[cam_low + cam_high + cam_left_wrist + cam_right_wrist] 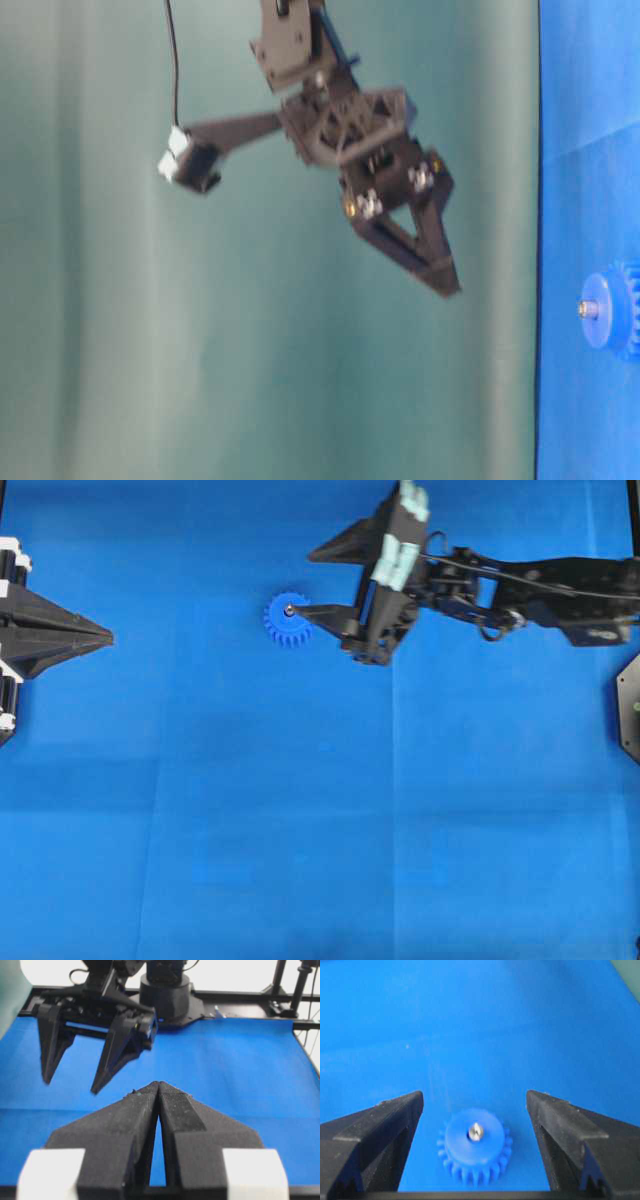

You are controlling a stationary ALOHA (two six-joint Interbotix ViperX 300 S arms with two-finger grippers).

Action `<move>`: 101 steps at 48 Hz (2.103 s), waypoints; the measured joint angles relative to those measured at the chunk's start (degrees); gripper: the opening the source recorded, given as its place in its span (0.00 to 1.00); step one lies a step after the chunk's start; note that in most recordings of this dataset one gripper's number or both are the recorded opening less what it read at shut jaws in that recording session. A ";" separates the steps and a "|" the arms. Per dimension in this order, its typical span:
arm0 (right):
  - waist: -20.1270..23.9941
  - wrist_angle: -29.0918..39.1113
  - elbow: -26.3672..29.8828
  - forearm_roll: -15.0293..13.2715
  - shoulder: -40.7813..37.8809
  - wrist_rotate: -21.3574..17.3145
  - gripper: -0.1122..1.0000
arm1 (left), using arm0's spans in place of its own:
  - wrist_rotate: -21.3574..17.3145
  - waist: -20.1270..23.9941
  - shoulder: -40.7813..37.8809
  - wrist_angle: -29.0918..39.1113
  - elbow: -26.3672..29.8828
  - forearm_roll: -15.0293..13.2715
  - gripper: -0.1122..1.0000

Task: Insert the shaft placed at a random location into the center hole of the small gear at another random location.

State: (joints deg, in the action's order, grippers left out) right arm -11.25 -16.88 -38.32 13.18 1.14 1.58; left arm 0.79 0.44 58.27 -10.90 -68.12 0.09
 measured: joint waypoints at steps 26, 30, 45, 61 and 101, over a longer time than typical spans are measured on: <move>0.18 0.00 -15.73 0.00 16.44 -0.18 0.76 | 0.09 0.00 0.00 0.00 0.00 0.00 0.10; 0.26 0.18 -16.79 0.00 18.02 -0.18 0.76 | 0.00 0.00 0.09 0.00 0.00 0.00 0.10; 0.26 0.44 -17.93 0.00 19.95 -0.18 0.76 | 0.00 0.00 0.00 0.00 0.00 0.00 0.10; 0.35 0.44 -17.93 0.00 19.95 -0.18 0.76 | 0.00 0.00 0.09 0.00 0.00 0.00 0.10; 0.35 0.44 -17.93 0.00 19.95 -0.18 0.76 | 0.00 0.00 0.09 0.26 0.00 0.00 0.10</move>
